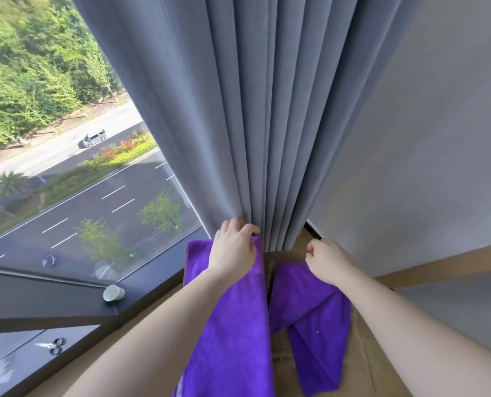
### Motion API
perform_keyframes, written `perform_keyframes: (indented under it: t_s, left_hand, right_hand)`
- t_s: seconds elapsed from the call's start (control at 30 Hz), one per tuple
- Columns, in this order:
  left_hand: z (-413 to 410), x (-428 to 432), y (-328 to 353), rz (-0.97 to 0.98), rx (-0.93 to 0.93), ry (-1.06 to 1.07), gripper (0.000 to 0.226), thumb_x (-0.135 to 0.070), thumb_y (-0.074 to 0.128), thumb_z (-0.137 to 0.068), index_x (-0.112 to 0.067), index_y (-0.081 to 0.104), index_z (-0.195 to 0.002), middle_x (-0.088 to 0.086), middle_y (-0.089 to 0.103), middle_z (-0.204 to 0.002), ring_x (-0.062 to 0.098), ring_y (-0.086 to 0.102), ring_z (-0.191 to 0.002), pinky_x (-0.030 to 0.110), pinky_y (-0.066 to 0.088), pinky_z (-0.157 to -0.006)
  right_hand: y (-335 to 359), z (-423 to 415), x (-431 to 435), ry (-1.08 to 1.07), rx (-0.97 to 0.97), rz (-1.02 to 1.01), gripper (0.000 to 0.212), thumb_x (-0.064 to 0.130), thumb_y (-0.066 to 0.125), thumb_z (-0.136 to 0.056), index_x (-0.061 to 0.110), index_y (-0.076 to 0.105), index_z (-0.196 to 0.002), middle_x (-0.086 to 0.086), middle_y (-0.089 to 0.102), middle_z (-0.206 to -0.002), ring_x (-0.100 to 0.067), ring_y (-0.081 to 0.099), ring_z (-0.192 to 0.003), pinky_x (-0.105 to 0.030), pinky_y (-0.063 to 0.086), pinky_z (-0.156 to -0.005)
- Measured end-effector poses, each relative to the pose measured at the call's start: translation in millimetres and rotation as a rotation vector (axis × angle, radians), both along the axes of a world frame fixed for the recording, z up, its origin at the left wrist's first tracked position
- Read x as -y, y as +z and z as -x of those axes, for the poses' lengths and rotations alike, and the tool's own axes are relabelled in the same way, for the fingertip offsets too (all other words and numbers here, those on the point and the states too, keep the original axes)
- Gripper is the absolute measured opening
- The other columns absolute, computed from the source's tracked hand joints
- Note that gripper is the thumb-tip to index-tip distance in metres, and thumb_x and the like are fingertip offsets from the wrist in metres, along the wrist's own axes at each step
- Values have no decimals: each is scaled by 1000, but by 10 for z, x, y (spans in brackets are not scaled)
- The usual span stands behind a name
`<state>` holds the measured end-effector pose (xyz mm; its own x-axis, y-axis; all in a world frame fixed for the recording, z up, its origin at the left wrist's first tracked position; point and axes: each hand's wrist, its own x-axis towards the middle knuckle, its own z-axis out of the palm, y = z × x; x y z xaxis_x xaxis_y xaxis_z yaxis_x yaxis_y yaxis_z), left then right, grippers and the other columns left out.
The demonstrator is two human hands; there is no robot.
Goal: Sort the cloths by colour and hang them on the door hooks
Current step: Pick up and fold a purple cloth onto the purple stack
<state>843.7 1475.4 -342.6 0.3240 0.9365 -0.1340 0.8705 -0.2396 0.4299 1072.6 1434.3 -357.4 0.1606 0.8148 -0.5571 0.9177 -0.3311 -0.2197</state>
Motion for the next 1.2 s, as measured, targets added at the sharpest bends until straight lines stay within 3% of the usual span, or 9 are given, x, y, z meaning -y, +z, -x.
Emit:
perform_keyframes:
  t_s: [0.13, 0.27, 0.37, 0.47, 0.57, 0.83, 0.93, 1.0, 1.2]
  left_hand:
    - [-341, 137, 26, 237, 163, -21, 27, -14, 50, -97, -19, 70, -115, 4, 70, -108, 28, 63, -104, 35, 50, -87]
    - [-588, 342, -35, 482, 53, -62, 39, -23, 52, -101, -15, 53, -139, 13, 59, -130, 33, 59, -118, 35, 48, -97]
    - [-689, 491, -107, 537, 11, 15, 51, -23, 52, -101, -12, 38, -148, 17, 46, -140, 39, 55, -123, 41, 48, -99]
    - [-726, 537, -125, 567, 10, 114, 53, -22, 56, -97, -11, 37, -146, 17, 51, -138, 39, 57, -121, 41, 49, -96]
    - [-737, 566, -108, 625, 12, 157, 55, -24, 59, -95, -10, 37, -143, 18, 55, -136, 37, 57, -121, 39, 50, -94]
    - [-736, 702, 98, 658, 238, 220, 51, -17, 74, -88, -17, 55, -134, 6, 65, -124, 25, 64, -111, 28, 51, -81]
    - [-698, 742, 255, 738, 447, 201, 40, -10, 80, -83, -16, 67, -120, 4, 65, -98, 20, 65, -76, 27, 54, -68]
    - [-660, 762, 412, 788, 528, 197, 36, -4, 76, -85, -15, 69, -119, 3, 62, -95, 18, 58, -71, 23, 52, -63]
    - [-568, 818, 846, 693, 494, 86, 40, -2, 68, -89, -10, 61, -127, 7, 70, -108, 23, 64, -79, 36, 59, -77]
  right_hand:
    - [-61, -147, 87, -9, -30, 133, 42, 35, 54, -91, 23, 62, -131, -3, 57, -140, -26, 54, -129, -37, 46, -106]
    - [-41, -163, 114, -13, -67, 131, 35, 32, 64, -85, 20, 69, -117, -2, 64, -128, -25, 62, -116, -38, 52, -98]
    - [-49, -191, 135, -16, -90, 139, 27, 31, 68, -81, 23, 71, -107, 2, 68, -116, -22, 64, -107, -37, 55, -93]
    - [-49, -237, 167, -26, -134, 137, 8, 27, 70, -81, 27, 71, -89, 6, 70, -102, -17, 66, -96, -33, 56, -85]
    - [-26, -257, 223, -40, -204, 115, 11, 25, 73, -81, 33, 66, -80, 12, 66, -90, -10, 63, -85, -27, 50, -70]
    - [218, -313, 443, -91, -362, 64, 8, 16, 78, -84, 21, 73, -89, 13, 59, -76, -1, 53, -67, -13, 38, -58]
    - [324, -329, 554, -139, -398, 57, 11, 16, 79, -83, 24, 71, -83, 11, 61, -74, -5, 54, -66, -19, 40, -61]
    - [429, -318, 626, -163, -413, 45, 14, 14, 79, -83, 25, 71, -81, 10, 62, -73, -7, 54, -66, -20, 41, -63]
    - [899, -211, 830, -254, -490, 13, 21, 11, 74, -85, 23, 77, -102, 5, 68, -82, -11, 63, -74, -21, 51, -67]
